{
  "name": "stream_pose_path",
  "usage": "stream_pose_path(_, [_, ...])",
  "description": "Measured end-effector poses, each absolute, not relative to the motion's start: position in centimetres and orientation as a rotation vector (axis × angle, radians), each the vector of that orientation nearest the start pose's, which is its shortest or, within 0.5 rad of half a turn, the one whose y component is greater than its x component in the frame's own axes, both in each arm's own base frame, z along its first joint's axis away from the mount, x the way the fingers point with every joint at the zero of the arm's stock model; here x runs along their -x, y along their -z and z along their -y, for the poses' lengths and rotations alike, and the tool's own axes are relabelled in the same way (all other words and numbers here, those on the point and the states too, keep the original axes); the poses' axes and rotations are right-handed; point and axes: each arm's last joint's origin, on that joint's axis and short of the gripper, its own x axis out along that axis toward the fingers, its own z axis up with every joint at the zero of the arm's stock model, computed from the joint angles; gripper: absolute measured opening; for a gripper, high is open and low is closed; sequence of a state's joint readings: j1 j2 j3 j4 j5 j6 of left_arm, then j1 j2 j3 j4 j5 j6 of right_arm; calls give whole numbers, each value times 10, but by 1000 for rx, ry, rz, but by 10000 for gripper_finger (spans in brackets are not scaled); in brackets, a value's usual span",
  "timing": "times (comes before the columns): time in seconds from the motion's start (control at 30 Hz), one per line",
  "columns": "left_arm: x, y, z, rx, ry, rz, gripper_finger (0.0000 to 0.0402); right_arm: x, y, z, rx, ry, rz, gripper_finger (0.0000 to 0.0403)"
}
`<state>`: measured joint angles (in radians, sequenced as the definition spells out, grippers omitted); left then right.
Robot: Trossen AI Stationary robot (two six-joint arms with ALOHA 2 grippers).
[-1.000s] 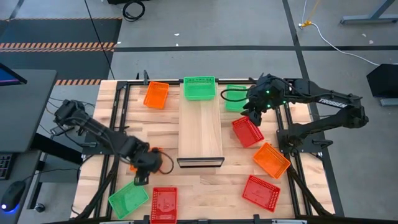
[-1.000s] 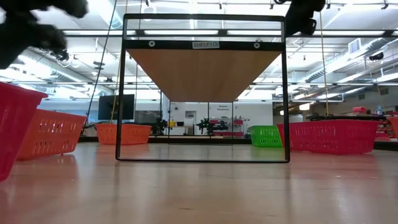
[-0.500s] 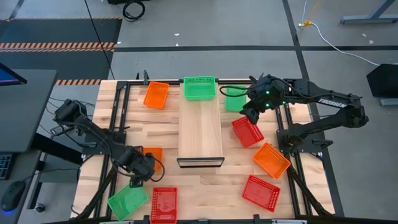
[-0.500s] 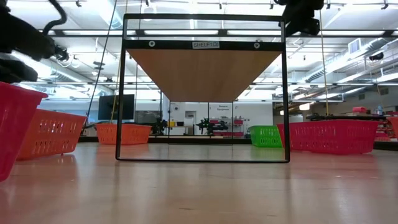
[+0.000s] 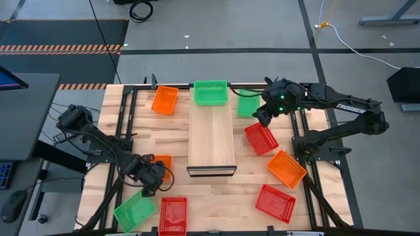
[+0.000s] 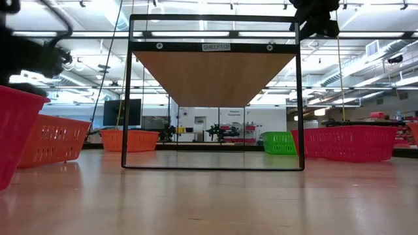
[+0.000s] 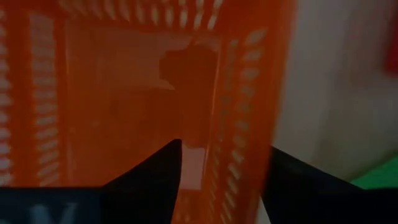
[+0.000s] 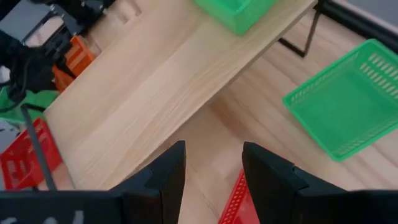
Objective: Stack baskets on shelf by color
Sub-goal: Put the bottom left orange bin on the shelf
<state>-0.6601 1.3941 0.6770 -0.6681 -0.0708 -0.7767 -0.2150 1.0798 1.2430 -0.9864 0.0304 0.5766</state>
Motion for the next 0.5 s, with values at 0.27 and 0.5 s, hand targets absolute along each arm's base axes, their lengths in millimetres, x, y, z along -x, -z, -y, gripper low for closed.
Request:
stream_pose_path(0.27, [-166, -150, 126, 145, -96, -1433, 97, -190, -366, 43, -597, 456, -711, 164])
stream_pose_path(0.5, [-178, -172, 136, 253, -109, -1394, 7, -191, -366, 42, -518, 412, -727, 164])
